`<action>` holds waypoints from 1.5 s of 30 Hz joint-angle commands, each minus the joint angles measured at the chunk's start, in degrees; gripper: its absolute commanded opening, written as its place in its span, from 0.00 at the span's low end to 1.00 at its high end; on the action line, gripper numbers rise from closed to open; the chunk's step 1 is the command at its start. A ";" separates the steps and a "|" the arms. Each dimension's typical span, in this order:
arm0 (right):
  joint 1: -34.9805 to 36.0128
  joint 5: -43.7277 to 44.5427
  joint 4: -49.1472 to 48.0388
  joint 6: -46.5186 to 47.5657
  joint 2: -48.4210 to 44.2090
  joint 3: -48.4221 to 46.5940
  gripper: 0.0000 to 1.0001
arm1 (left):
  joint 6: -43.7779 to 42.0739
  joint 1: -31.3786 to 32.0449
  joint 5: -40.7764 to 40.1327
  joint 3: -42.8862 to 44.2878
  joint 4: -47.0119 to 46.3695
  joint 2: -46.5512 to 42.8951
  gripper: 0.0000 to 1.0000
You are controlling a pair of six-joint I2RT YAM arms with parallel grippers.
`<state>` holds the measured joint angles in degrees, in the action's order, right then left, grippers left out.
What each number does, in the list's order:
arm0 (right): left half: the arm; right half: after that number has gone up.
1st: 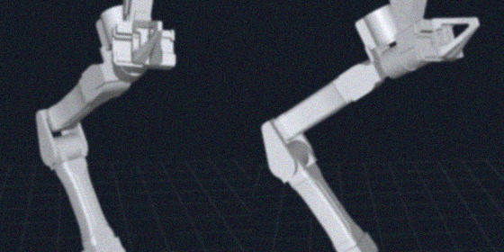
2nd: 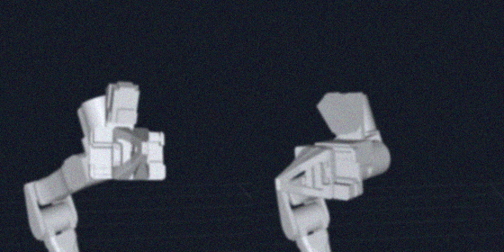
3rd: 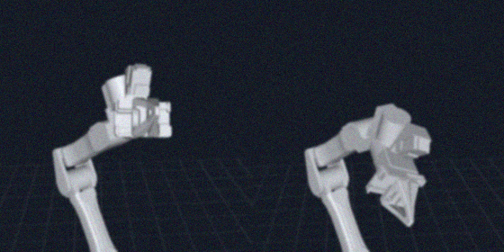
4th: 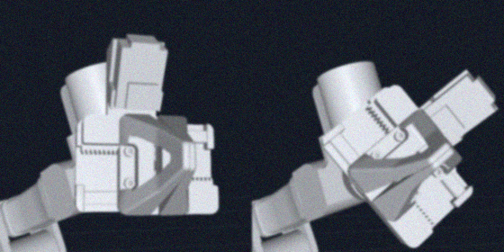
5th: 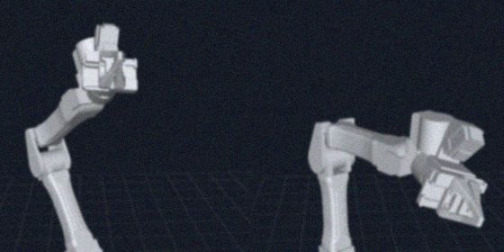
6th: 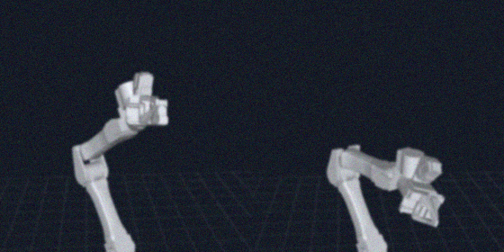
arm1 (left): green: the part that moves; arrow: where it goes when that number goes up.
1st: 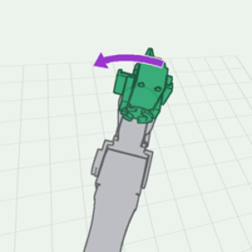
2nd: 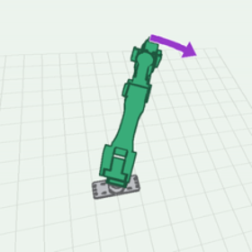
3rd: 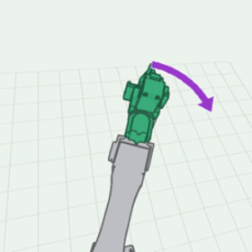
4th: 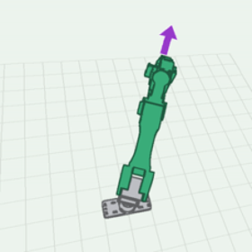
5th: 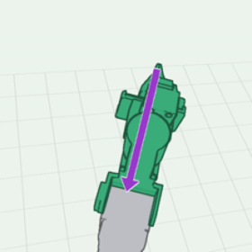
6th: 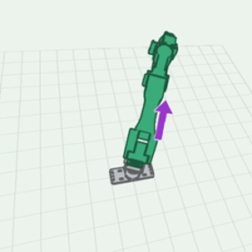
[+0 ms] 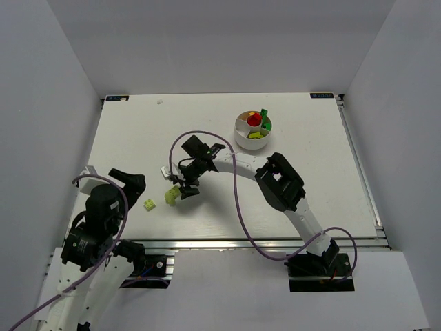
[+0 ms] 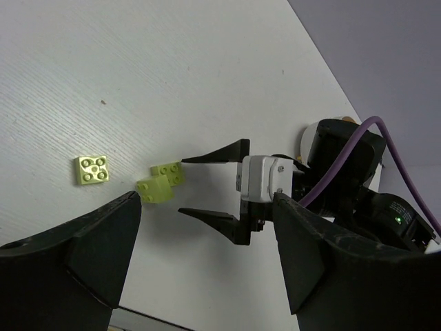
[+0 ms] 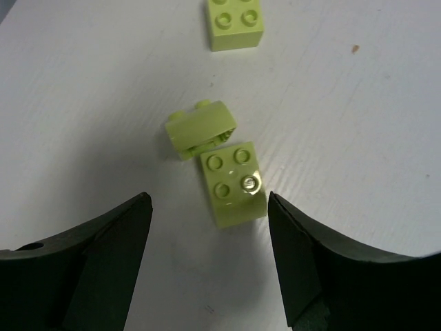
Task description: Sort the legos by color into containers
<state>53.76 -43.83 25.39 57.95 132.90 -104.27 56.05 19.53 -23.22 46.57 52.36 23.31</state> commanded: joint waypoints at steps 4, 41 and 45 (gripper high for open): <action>0.30 1.38 -5.35 -4.69 -0.01 -2.69 0.73 | 2.04 0.07 -1.12 1.42 3.45 -1.78 0.86; -6.38 9.81 -8.51 -14.61 -10.45 4.51 0.00 | 3.19 0.07 7.57 -6.75 -10.07 2.00 0.86; -7.00 19.02 -9.30 -20.77 -15.12 7.05 0.00 | 2.75 0.07 7.93 -7.89 -12.36 3.41 0.86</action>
<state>46.22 -31.88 19.31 43.48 123.59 -98.39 59.55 19.53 -16.64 39.33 43.92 26.11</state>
